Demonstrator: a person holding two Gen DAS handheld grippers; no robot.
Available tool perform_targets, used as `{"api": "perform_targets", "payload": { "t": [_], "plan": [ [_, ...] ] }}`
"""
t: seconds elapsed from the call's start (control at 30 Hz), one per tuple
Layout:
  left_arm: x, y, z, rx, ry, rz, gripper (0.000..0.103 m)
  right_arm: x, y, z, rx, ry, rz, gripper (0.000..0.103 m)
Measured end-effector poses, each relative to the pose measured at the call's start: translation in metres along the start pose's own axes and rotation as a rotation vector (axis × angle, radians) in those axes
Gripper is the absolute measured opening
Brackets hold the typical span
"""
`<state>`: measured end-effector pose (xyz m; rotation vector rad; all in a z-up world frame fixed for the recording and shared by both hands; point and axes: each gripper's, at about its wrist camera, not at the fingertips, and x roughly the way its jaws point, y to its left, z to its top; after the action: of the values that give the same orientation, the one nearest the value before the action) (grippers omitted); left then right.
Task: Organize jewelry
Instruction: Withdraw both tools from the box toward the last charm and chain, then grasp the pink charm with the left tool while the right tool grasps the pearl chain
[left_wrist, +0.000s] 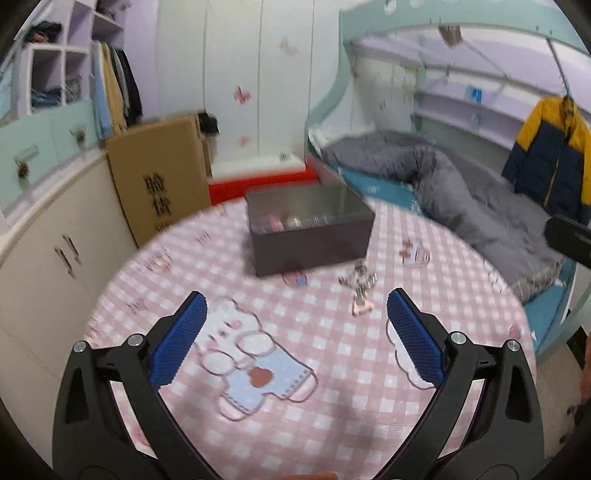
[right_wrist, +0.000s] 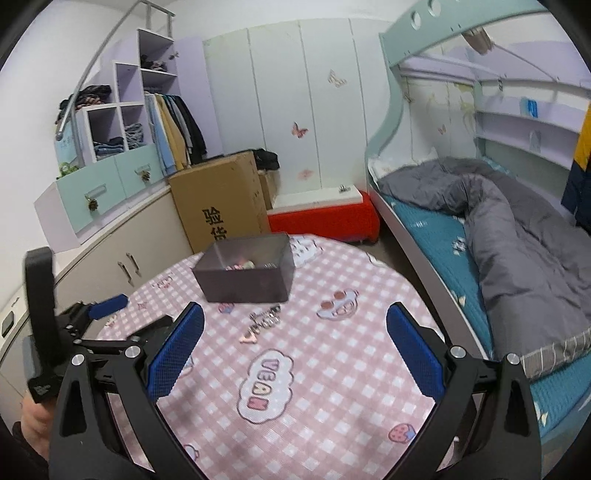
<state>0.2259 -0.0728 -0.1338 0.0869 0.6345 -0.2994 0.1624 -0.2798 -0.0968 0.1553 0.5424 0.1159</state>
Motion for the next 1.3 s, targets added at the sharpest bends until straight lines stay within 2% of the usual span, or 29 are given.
{"api": "perform_targets", "payload": {
  "t": [0.1,0.23,0.47,0.53,0.57,0.6,0.67,0.73,0.77,0.83,1.0,1.13,1.2,1.23,1.27,1.3],
  "plan": [
    [0.033,-0.008,-0.007,-0.001,0.076,-0.038,0.096,0.010,-0.013,-0.011,0.041,0.032,-0.019,0.095],
    [0.063,-0.021,-0.009,0.029,0.130,-0.024,0.096,0.017,-0.030,-0.024,0.089,0.068,-0.035,0.095],
    [0.099,-0.040,-0.001,0.090,0.210,-0.013,0.094,0.023,-0.040,-0.029,0.092,0.091,-0.037,0.095],
    [0.108,-0.042,0.000,0.100,0.244,-0.026,0.082,0.026,-0.040,-0.029,0.087,0.103,-0.037,0.095],
    [0.113,-0.042,0.000,0.091,0.265,-0.054,0.071,0.029,-0.041,-0.029,0.084,0.110,-0.037,0.095],
    [0.113,-0.039,0.001,0.076,0.260,-0.073,0.058,0.031,-0.041,-0.029,0.081,0.116,-0.037,0.095],
    [0.110,-0.034,0.002,0.065,0.248,-0.103,0.038,0.036,-0.040,-0.029,0.074,0.128,-0.033,0.095],
    [0.108,-0.029,0.001,0.064,0.244,-0.121,0.025,0.043,-0.038,-0.027,0.062,0.145,-0.034,0.095],
    [0.105,-0.025,0.000,0.064,0.242,-0.133,0.023,0.047,-0.037,-0.026,0.057,0.153,-0.032,0.095],
    [0.101,-0.017,-0.003,0.062,0.236,-0.142,0.023,0.056,-0.033,-0.024,0.042,0.168,-0.025,0.095],
    [0.087,0.010,-0.007,0.037,0.186,-0.093,0.023,0.099,-0.005,-0.021,-0.052,0.253,0.014,0.095],
    [0.079,0.042,-0.011,-0.044,0.171,-0.078,0.023,0.145,0.023,-0.016,-0.141,0.315,0.028,0.095],
    [0.075,0.054,-0.012,-0.088,0.163,-0.075,0.023,0.163,0.032,-0.015,-0.165,0.338,0.028,0.089],
    [0.074,0.059,-0.013,-0.111,0.161,-0.075,0.023,0.172,0.037,-0.016,-0.179,0.356,0.035,0.080],
    [0.073,0.061,-0.014,-0.123,0.160,-0.074,0.023,0.179,0.041,-0.019,-0.192,0.379,0.040,0.065],
    [0.072,0.063,-0.015,-0.134,0.159,-0.075,0.024,0.185,0.046,-0.022,-0.225,0.392,0.023,0.064]
  ]
}}
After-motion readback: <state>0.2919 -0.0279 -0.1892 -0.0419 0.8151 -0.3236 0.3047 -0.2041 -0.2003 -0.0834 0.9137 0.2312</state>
